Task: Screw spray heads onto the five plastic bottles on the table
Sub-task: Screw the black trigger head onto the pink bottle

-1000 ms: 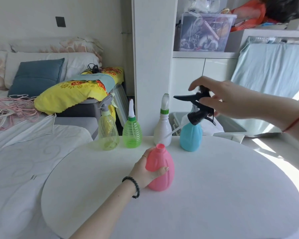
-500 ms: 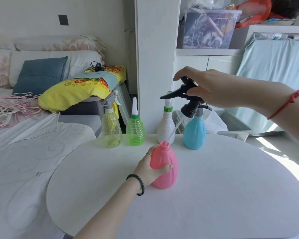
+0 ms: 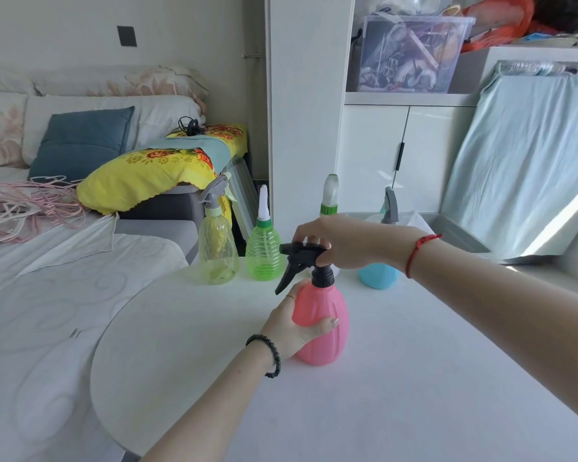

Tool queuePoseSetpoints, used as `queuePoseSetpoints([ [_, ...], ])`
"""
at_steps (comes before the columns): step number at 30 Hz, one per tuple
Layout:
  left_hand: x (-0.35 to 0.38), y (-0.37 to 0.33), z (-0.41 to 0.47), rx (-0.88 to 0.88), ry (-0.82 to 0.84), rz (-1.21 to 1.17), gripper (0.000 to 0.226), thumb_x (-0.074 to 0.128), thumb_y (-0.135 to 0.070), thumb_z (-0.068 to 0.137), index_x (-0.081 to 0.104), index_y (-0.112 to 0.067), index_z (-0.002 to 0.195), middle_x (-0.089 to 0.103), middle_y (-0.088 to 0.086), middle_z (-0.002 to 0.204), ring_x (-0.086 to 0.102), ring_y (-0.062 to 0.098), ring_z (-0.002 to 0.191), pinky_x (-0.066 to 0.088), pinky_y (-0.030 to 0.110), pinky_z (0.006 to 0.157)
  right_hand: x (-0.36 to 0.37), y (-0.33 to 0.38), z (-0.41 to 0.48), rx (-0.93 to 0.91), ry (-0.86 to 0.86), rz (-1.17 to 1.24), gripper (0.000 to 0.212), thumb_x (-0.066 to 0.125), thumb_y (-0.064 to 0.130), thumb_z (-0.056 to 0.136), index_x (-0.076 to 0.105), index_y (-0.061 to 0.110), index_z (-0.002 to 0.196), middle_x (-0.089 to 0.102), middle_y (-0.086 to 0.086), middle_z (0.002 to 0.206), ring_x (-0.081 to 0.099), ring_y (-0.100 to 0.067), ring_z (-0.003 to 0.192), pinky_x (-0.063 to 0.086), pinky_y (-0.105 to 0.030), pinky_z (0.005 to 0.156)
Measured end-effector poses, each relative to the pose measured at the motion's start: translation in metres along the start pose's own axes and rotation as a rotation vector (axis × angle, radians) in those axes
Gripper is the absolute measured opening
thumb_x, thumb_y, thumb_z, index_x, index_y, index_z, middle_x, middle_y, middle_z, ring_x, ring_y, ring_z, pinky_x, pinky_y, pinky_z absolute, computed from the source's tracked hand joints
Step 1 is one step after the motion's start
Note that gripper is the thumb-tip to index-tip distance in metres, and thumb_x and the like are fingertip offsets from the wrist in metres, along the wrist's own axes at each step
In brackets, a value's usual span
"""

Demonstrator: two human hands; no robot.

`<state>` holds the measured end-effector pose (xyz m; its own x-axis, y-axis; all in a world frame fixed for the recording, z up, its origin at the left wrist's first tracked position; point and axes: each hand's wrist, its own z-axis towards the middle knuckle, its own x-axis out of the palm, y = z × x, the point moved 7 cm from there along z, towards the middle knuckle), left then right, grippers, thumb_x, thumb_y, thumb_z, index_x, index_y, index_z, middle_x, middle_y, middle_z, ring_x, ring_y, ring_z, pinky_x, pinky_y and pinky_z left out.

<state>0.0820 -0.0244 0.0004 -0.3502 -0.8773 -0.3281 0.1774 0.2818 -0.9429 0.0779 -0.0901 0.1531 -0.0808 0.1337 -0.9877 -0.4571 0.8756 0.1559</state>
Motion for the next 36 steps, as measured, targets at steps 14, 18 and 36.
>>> queuePoseSetpoints([
  [14, 0.0, 0.001, 0.001, -0.009, 0.029, 0.03, 0.083, 0.07, -0.06, 0.053, 0.035, -0.042, 0.126, 0.056, -0.011, 0.124, 0.052, 0.01, 0.115, 0.039, 0.031, 0.102, -0.006, -0.003, -0.007, 0.111, -0.012, 0.103, 0.025, 0.068, 0.005, 0.073, 0.065, 0.009, 0.097, 0.066, -0.004, 0.086, 0.059, -0.02, 0.083, 0.047, -0.024, 0.066],
  [18, 0.001, -0.002, 0.001, 0.002, 0.033, 0.029, 0.072, 0.07, -0.057, 0.055, 0.038, -0.048, 0.119, 0.056, -0.012, 0.122, 0.053, 0.008, 0.113, 0.039, 0.031, 0.101, -0.006, -0.004, -0.009, 0.09, -0.048, 0.069, 0.023, 0.069, 0.012, 0.073, 0.065, 0.01, 0.096, 0.065, -0.004, 0.084, 0.055, -0.02, 0.077, 0.042, -0.022, 0.058],
  [36, 0.002, -0.004, 0.0, 0.012, 0.027, 0.015, 0.059, 0.07, -0.053, 0.058, 0.037, -0.06, 0.106, 0.058, -0.018, 0.115, 0.054, 0.003, 0.108, 0.04, 0.024, 0.093, -0.006, -0.017, -0.007, 0.12, 0.057, -0.193, 0.041, 0.066, 0.035, 0.078, 0.06, 0.009, 0.11, 0.062, -0.009, 0.098, 0.056, -0.028, 0.094, 0.043, -0.032, 0.065],
])
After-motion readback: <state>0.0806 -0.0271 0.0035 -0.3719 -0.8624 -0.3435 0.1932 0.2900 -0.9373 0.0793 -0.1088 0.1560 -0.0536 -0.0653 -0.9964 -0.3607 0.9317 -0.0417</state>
